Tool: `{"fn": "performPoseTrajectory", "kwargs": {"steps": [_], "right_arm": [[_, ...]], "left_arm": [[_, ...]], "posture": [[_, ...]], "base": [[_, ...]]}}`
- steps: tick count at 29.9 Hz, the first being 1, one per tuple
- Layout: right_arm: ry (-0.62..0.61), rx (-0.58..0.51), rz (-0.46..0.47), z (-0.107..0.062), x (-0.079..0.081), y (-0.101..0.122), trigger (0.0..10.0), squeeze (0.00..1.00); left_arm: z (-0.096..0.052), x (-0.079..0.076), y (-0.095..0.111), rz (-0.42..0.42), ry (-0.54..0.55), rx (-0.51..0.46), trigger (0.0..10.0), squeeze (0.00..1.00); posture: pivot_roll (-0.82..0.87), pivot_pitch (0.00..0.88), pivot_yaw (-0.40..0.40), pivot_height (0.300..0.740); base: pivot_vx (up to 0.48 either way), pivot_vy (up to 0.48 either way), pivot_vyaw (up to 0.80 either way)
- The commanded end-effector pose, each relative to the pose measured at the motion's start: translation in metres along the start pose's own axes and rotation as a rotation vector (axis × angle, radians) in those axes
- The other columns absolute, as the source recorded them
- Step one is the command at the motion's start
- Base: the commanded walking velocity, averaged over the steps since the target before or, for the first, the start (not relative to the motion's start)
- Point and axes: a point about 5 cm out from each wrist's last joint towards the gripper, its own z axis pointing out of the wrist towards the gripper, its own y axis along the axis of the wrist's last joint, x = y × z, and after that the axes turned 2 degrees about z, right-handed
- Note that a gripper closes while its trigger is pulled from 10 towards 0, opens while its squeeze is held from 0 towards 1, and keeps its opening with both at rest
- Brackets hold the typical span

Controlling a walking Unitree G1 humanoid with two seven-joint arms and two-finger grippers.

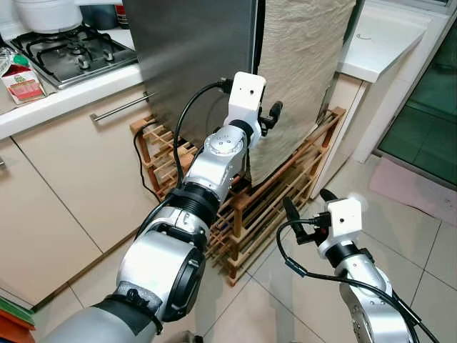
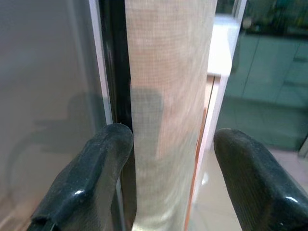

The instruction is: Restocking fridge

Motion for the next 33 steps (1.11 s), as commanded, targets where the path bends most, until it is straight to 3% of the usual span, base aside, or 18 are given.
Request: {"fn": "performPoseTrajectory", "kwargs": {"steps": [1,5,9,10,11,13,14,16,18,24,28,32,33], "right_arm": [[-0.005,-0.002,-0.010,-0.001,-0.002,0.002,10.0,0.00],[-0.004,0.000,-0.012,0.001,-0.001,0.002,10.0,0.00],[-0.005,0.000,-0.012,0.001,-0.001,0.002,10.0,0.00],[-0.004,0.001,-0.013,0.001,-0.001,0.002,10.0,0.00],[-0.004,0.001,-0.013,0.001,-0.001,0.002,10.0,0.00],[-0.003,0.002,-0.014,0.001,-0.001,0.002,10.0,0.00],[-0.003,0.002,-0.014,0.001,-0.001,0.002,10.0,0.00],[0.002,0.000,-0.014,0.002,0.000,0.002,10.0,0.00],[0.004,-0.002,-0.014,0.003,0.000,0.003,10.0,0.00],[0.004,-0.004,-0.017,0.004,-0.001,0.003,10.0,0.00],[-0.015,-0.016,-0.025,0.004,-0.002,0.005,10.0,0.00],[-0.098,-0.064,-0.041,0.005,-0.009,0.014,10.0,0.00],[-0.153,-0.096,-0.031,0.004,-0.015,0.020,10.0,0.00]], "left_arm": [[0.000,-0.003,-0.008,0.014,-0.016,0.042,10.0,0.00],[0.000,-0.001,-0.013,-0.004,0.010,0.077,10.0,0.00],[-0.001,-0.008,-0.016,-0.027,-0.048,0.080,10.0,0.00],[0.000,-0.024,-0.005,-0.047,-0.158,0.014,10.0,0.00],[0.000,-0.024,-0.005,-0.047,-0.158,0.014,10.0,0.00],[-0.004,-0.052,0.012,0.007,-0.385,-0.108,10.0,0.00],[-0.004,-0.052,0.012,0.007,-0.385,-0.108,10.0,0.00],[-0.013,-0.070,0.013,0.073,-0.544,-0.153,10.0,0.00],[-0.016,-0.075,0.010,0.101,-0.586,-0.160,10.0,0.00],[-0.018,-0.075,0.009,0.088,-0.590,-0.170,10.0,0.00],[-0.021,-0.066,0.012,0.073,-0.536,-0.203,10.0,0.00],[-0.030,-0.039,0.013,0.038,-0.416,-0.257,10.0,0.00],[-0.037,-0.018,0.009,0.036,-0.311,-0.273,10.0,0.00]], "posture": [[-0.13,0.000,0.053,0.736],[-0.13,0.000,0.053,0.736],[-0.13,0.000,0.053,0.736],[-0.13,0.000,0.053,0.736],[-0.13,0.000,0.053,0.736],[-0.13,0.000,0.049,0.736],[-0.13,0.000,0.049,0.736],[-0.13,0.000,0.048,0.736],[-0.13,0.000,0.047,0.736],[-0.13,0.000,0.046,0.736],[-0.12,0.000,0.051,0.736],[-0.12,0.000,0.058,0.736],[-0.11,0.000,0.060,0.736]], "base": [[0.000,0.000,0.00],[0.000,0.000,0.00],[0.000,0.000,0.00],[0.000,0.000,0.00],[0.000,0.000,0.00],[0.000,0.000,0.00],[0.000,0.000,0.00],[0.000,0.000,0.00],[0.000,0.000,0.00],[0.000,0.000,0.00],[0.000,0.000,0.00],[0.000,0.000,0.00],[0.000,0.000,0.00]]}}
